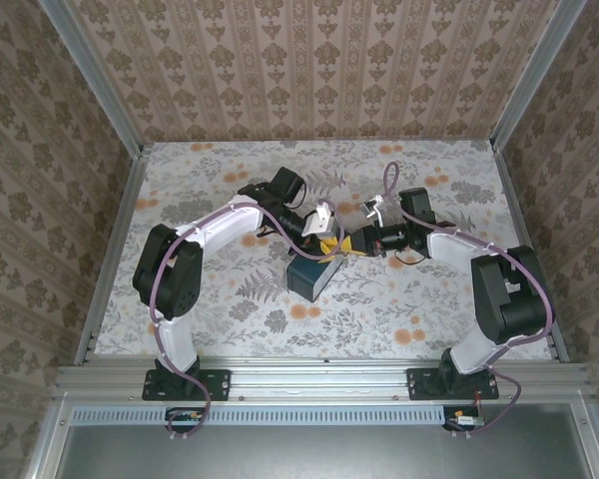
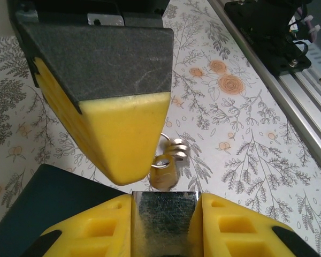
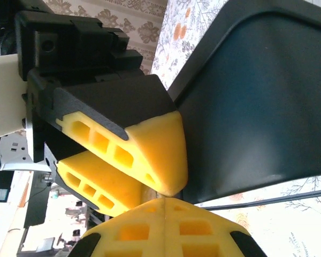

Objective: Unlock a padlock with a key

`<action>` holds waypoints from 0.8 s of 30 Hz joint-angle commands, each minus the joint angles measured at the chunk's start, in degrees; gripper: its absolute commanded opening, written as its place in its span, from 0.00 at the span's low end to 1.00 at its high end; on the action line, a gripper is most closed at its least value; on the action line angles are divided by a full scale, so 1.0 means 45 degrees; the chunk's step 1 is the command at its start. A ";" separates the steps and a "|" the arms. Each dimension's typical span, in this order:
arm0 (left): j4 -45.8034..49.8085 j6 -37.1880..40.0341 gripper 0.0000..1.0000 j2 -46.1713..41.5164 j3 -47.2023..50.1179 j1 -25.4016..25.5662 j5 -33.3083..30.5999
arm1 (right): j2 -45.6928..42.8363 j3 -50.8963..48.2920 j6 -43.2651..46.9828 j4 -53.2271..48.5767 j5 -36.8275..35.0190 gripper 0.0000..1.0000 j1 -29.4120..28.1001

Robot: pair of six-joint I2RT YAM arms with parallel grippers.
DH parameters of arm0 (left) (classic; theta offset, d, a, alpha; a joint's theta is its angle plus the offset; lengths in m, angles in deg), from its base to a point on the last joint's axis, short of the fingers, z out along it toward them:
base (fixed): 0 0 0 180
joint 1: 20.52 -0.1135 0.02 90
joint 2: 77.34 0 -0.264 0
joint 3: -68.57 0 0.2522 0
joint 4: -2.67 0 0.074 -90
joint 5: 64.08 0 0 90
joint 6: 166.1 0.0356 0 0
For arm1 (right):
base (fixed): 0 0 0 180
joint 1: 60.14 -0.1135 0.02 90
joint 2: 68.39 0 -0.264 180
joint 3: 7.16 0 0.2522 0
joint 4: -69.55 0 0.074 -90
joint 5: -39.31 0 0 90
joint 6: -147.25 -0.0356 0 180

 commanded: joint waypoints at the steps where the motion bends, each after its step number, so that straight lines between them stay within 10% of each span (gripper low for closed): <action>1: 0.0356 -0.0160 0.13 0.0129 -0.0386 0.0127 0.0800 | -0.0454 -0.0096 -0.0227 0.0613 -0.0424 0.00 -0.0111; 24: -0.0082 -0.0604 0.12 0.0071 -0.0177 -0.0088 0.0737 | -0.1882 0.0097 0.0832 -0.2136 -0.1990 0.35 0.0511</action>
